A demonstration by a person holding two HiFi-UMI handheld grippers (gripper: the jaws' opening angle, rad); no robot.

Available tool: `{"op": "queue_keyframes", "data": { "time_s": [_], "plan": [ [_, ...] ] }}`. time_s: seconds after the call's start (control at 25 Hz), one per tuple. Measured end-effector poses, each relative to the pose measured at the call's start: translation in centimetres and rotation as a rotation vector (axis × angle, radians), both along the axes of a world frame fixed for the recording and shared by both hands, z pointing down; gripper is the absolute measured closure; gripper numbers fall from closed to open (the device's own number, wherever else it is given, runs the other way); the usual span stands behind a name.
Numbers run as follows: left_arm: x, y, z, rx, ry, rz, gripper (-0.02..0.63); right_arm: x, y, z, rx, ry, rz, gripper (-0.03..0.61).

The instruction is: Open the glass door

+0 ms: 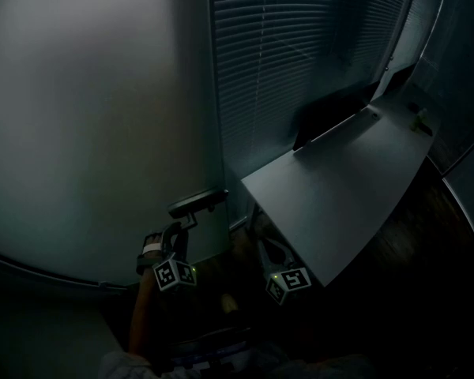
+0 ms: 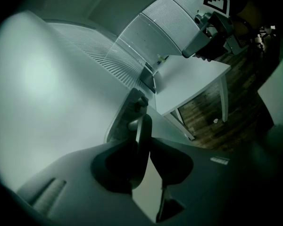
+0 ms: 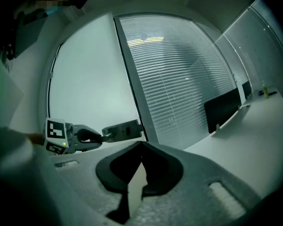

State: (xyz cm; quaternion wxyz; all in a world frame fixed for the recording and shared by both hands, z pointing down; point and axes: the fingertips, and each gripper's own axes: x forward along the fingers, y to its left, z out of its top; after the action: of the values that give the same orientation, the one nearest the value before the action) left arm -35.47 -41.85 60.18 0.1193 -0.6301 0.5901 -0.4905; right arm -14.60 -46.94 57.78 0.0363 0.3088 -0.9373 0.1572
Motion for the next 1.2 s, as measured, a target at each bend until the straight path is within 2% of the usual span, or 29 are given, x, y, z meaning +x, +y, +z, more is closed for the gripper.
{"op": "queue_keyframes", "data": {
  "time_s": [0.28, 0.76, 1.2],
  "plan": [
    [0.7, 1.1, 0.0, -0.007, -0.001, 0.019, 0.5, 0.5, 1.4, -0.5, 0.013, -0.005, 0.014, 0.58],
    [3.1, 3.6, -0.1, -0.015, 0.006, 0.059, 0.497, 3.8, 4.8, -1.8, 0.027, -0.004, 0.059, 0.58],
    [5.4, 6.4, 0.3, -0.027, 0.005, 0.065, 0.494, 8.7, 9.2, -2.5, 0.056, -0.008, 0.098, 0.58]
  ]
}}
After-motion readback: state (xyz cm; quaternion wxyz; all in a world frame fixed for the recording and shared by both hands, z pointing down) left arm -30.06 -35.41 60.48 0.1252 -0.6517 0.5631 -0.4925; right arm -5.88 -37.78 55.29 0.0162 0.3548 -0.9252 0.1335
